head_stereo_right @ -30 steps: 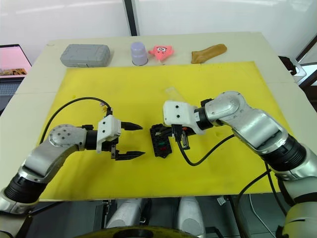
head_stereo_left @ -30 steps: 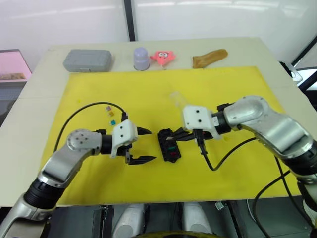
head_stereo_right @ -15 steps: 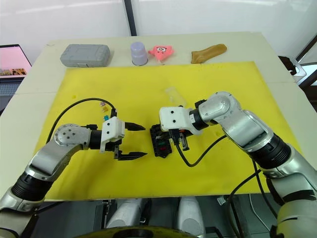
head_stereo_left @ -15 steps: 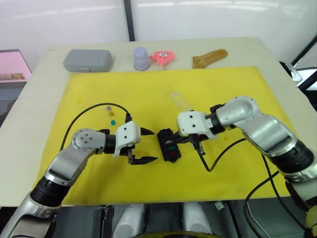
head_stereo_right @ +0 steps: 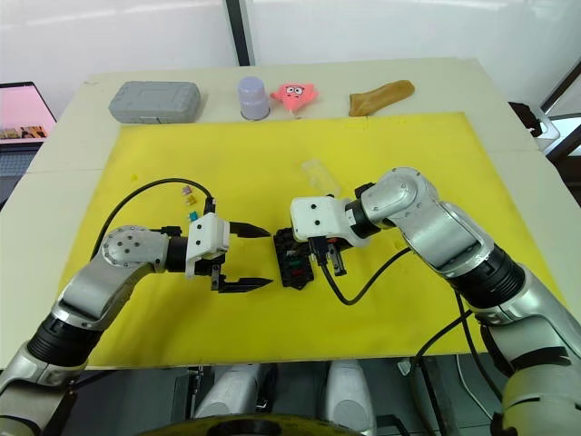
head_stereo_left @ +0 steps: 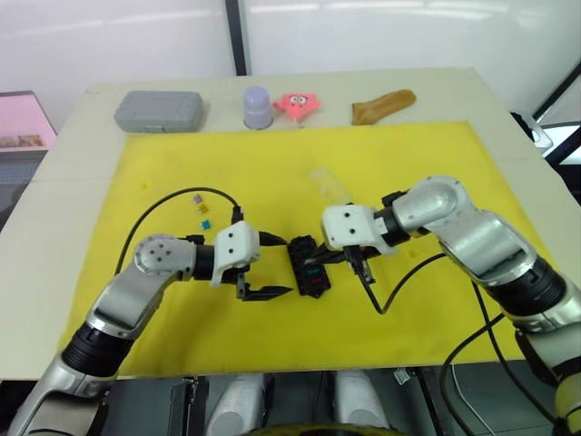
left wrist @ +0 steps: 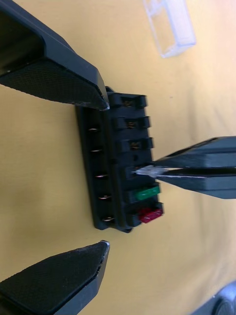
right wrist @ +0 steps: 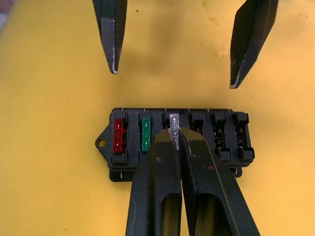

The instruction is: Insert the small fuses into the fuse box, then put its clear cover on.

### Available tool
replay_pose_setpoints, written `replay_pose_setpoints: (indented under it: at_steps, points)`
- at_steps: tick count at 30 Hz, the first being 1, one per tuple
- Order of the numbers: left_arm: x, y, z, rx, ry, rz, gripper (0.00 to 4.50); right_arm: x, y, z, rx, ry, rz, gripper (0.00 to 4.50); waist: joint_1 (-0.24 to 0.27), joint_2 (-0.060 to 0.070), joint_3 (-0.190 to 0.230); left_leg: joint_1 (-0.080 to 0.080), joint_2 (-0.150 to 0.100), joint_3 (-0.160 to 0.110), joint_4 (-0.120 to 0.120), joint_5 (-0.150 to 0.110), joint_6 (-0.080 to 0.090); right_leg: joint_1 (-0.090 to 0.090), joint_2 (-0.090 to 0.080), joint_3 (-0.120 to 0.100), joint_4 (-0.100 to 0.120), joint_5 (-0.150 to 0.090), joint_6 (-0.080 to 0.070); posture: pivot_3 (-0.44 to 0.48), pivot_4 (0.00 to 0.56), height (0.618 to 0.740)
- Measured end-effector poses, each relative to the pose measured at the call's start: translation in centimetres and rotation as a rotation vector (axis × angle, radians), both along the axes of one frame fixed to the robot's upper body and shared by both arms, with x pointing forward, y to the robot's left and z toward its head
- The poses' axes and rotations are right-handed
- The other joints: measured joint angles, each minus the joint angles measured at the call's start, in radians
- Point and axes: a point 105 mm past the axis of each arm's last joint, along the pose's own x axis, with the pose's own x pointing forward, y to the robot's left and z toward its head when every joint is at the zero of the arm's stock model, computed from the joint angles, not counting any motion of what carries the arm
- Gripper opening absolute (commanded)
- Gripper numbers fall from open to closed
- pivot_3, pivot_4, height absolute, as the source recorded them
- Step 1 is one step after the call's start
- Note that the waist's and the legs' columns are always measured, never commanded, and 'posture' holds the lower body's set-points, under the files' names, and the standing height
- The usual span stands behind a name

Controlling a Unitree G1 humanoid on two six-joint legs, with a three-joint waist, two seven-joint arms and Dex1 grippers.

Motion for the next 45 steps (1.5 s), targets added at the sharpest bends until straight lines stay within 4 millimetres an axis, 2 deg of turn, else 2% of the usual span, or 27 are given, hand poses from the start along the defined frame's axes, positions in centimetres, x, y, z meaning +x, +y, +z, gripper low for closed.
replay_pose_setpoints:
  at_steps: [39,43,45]
  points:
    - [0.06,0.17,-0.39,0.046,-0.037,-0.001,4.46,0.40,-0.21,-0.79,-0.029,0.005,-0.026,0.00,0.000,0.000,0.000,0.000,0.000,0.000,0.000,0.000,0.000,0.000,0.000,0.000,0.000,0.000,0.000,0.000,0.150,0.740]
    - [0.12,0.25,-0.46,0.049,-0.049,-0.003,4.50,0.28,-0.14,-0.78,-0.018,0.033,-0.034,1.44,0.000,0.000,0.000,0.000,0.000,0.000,0.000,0.000,0.000,0.000,0.000,0.000,0.000,0.000,0.000,0.000,0.150,0.740]
    - [0.21,0.38,-0.62,0.055,-0.053,0.000,4.50,0.14,-0.15,-0.43,0.003,0.047,-0.041,2.44,0.001,0.000,0.000,0.000,0.000,0.000,0.000,0.000,0.000,0.000,0.000,0.000,0.000,0.000,0.000,0.000,0.150,0.740]
